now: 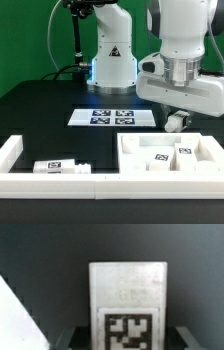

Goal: Assemble one leg

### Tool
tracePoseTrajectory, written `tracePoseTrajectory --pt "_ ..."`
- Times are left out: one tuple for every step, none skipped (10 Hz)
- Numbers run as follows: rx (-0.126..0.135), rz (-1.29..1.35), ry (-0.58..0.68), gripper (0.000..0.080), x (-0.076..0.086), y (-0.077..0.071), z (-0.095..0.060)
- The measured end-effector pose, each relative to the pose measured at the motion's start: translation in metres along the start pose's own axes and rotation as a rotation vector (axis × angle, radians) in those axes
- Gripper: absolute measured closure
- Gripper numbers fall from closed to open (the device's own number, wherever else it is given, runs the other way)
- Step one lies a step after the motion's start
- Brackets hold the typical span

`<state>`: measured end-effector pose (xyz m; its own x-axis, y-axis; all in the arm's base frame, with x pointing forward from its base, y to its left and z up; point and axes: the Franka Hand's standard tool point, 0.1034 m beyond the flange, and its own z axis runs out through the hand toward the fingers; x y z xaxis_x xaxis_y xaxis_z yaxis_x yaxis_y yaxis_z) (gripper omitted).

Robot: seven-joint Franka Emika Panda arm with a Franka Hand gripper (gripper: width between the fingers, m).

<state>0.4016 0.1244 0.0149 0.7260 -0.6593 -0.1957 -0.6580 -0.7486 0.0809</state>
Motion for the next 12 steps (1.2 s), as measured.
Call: tracePoseTrajectory --pt "0.004 0.098 -0.017 0.0514 0.006 -0.002 -0.006" --pt "0.034 0.184 -0.033 0.0514 0.013 0.001 -0.008" --pt "0.075 0.276 -0.032 0.0514 0.017 0.003 -0.007" --pt "0.082 0.263 -0.012 0.0514 0.015 0.003 -0.005" --pt "0.079 0.256 -0.015 0.0514 0.013 0.002 -0.005" --pt "0.079 0.258 -0.014 0.0514 0.013 0.002 -0.005" --pt "0.078 0.257 -0.015 0.0514 0.013 0.003 -0.004" --pt "0.078 0.275 -0.016 0.0514 0.013 0.003 -0.005" --pt "0.075 0.374 -0.021 0.0514 0.013 0.006 -0.01" --pt "0.082 0.46 -0.027 0.0514 0.018 0.011 -0.016" --pt "0.096 0.559 -0.045 0.0514 0.018 0.014 -0.017" --pt "0.125 0.64 -0.061 0.0514 0.019 0.013 -0.017"
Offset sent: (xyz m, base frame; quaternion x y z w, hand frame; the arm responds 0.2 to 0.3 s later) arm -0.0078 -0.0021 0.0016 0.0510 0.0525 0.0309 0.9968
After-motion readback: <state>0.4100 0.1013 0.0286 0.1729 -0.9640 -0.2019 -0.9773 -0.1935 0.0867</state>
